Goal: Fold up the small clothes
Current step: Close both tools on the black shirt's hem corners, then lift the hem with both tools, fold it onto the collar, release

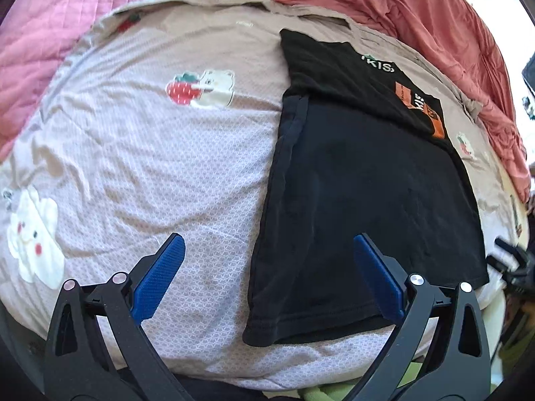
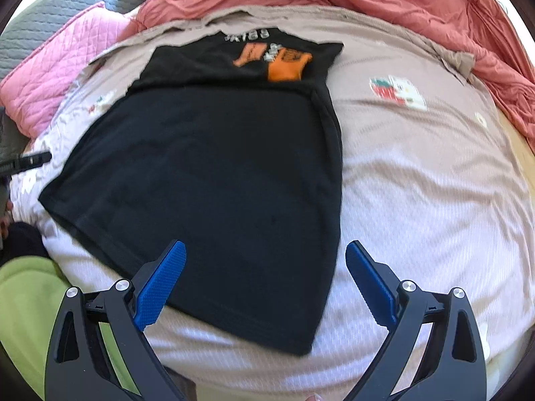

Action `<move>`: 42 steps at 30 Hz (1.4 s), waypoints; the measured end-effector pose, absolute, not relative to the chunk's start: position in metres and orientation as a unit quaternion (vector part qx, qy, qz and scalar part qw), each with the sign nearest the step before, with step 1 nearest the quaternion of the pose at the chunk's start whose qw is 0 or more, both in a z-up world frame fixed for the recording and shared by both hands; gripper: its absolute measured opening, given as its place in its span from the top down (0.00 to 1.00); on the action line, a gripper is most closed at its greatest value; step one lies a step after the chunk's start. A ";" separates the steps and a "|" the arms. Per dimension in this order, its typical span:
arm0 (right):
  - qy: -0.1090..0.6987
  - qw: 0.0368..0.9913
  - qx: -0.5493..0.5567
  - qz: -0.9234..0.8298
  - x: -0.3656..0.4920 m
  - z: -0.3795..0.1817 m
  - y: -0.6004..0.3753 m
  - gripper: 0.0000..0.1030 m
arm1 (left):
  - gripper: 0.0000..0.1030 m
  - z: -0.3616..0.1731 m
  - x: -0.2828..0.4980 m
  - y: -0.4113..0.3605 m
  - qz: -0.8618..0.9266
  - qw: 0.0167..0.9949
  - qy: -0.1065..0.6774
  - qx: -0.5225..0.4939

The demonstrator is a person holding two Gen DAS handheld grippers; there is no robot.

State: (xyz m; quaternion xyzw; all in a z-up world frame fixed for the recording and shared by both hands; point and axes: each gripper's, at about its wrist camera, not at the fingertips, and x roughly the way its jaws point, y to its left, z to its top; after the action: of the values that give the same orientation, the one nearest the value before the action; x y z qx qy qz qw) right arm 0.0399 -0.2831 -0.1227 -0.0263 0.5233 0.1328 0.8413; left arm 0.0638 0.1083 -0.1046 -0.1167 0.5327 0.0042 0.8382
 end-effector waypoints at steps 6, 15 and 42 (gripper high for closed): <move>0.555 0.822 0.008 0.128 0.020 -0.144 -0.298 0.07 | 0.09 -0.119 0.069 0.104 0.015 0.821 0.562 -0.100; 0.569 0.812 0.037 0.125 0.015 -0.157 -0.301 0.15 | 0.09 -0.140 0.075 0.098 -0.005 0.794 0.602 -0.087; 0.574 0.801 0.092 0.142 0.029 -0.161 -0.321 0.74 | 0.58 -0.148 0.065 0.092 -0.037 0.764 0.633 -0.116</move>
State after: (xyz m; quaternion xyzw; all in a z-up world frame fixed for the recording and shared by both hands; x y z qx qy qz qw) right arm 0.0294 -0.3209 -0.1605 0.0919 0.5737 0.1417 0.8015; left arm 0.0646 0.0920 -0.1483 -0.1161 0.6333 -0.0374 0.7642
